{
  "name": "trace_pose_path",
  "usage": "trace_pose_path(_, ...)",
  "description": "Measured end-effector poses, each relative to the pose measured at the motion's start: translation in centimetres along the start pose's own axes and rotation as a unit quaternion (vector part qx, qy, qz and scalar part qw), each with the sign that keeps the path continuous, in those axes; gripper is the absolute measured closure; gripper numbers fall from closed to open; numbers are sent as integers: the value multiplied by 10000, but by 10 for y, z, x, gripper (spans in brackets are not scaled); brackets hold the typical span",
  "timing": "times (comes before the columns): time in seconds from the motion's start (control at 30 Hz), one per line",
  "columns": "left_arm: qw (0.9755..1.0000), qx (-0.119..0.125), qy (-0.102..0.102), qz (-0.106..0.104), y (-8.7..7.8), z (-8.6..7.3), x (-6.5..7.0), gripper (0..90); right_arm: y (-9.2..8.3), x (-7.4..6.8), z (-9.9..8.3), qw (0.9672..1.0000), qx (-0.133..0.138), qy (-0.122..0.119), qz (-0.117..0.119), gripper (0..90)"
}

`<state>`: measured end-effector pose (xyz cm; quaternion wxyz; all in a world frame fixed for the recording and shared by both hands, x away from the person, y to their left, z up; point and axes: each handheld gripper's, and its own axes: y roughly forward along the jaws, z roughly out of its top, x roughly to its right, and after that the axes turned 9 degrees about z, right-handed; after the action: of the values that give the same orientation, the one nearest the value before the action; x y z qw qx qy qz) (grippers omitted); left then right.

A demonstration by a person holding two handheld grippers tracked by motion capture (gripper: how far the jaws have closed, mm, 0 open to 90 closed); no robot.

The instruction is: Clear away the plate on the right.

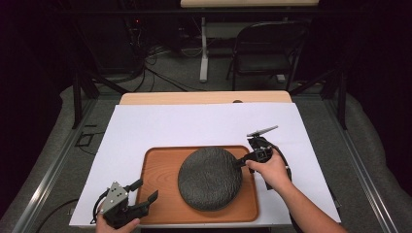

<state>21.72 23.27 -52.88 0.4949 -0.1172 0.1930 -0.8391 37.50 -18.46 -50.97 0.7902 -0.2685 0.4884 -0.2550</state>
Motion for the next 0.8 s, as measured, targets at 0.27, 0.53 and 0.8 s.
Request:
trace_pose_path(0.27, 10000, -3, 3, 1, 0, 0, 0, 313, 6, 9, -6, 9998, -84, 65, -161, 757)
trace_pose_path(0.53, 10000, -4, 8, 3, 0, 0, 0, 314, 11, 8, -11, 9985, -107, -144, -520, 740)
trace_pose_path(0.8, 10000, 7, 8, -9, 0, 0, 0, 313, 12, 5, -12, 9977, -140, -275, -607, 720)
